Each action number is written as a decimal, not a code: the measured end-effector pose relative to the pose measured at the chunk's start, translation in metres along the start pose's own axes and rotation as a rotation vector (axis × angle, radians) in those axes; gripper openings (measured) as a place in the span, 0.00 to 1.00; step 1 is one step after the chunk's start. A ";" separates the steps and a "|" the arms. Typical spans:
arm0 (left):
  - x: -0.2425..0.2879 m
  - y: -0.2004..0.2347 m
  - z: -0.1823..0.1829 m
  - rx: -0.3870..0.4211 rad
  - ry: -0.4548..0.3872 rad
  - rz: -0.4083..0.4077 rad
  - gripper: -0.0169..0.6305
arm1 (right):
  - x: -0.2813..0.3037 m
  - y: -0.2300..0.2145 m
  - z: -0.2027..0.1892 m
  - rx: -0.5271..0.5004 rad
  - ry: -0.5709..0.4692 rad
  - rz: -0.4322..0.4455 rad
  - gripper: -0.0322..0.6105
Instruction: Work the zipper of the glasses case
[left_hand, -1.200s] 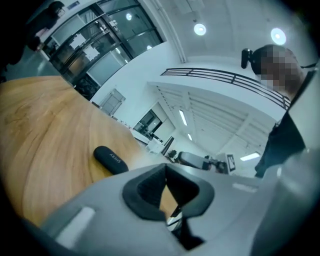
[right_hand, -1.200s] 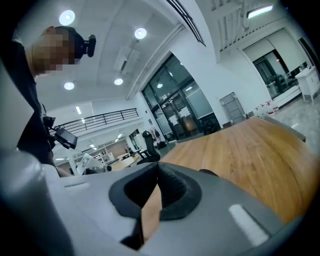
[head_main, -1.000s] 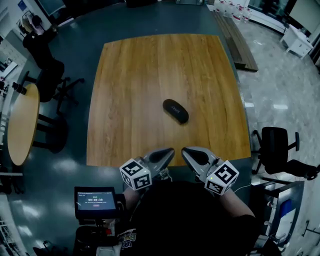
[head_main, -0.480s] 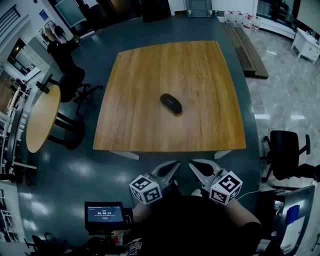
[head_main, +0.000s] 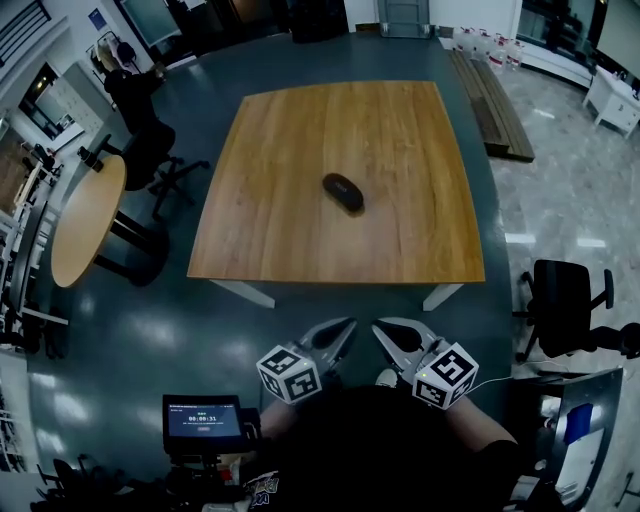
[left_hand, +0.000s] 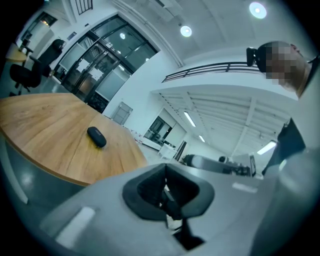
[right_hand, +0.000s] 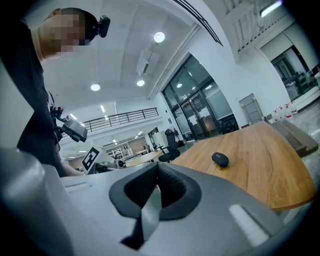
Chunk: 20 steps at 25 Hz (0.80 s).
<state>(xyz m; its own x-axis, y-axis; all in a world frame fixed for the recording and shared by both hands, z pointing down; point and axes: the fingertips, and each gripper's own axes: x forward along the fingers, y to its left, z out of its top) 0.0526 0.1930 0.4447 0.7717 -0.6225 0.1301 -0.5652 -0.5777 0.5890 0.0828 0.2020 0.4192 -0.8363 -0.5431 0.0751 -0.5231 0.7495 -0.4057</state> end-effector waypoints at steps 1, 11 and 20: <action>-0.004 0.001 0.001 0.005 0.000 0.002 0.03 | 0.001 0.003 -0.001 0.001 -0.003 -0.006 0.06; -0.043 0.013 0.010 0.014 -0.012 -0.013 0.02 | 0.017 0.033 -0.004 0.001 -0.032 -0.050 0.06; -0.062 0.013 0.009 0.024 0.007 -0.054 0.02 | 0.027 0.053 -0.014 0.003 -0.036 -0.072 0.06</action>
<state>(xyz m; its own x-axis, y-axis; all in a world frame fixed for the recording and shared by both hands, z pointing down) -0.0055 0.2197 0.4371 0.8031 -0.5866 0.1046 -0.5299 -0.6227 0.5757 0.0305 0.2322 0.4124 -0.7903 -0.6085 0.0713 -0.5808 0.7072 -0.4031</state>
